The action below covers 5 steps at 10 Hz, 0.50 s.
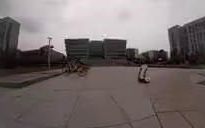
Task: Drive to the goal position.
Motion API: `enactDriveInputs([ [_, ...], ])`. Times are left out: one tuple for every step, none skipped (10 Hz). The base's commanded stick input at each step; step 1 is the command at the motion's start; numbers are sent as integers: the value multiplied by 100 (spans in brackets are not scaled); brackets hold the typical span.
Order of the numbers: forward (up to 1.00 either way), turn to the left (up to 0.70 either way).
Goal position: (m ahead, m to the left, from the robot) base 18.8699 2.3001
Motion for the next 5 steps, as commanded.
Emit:
enactDriveInputs([
  [100, 0],
  [100, 0],
  [100, 0],
  [100, 0],
  [100, 0],
])
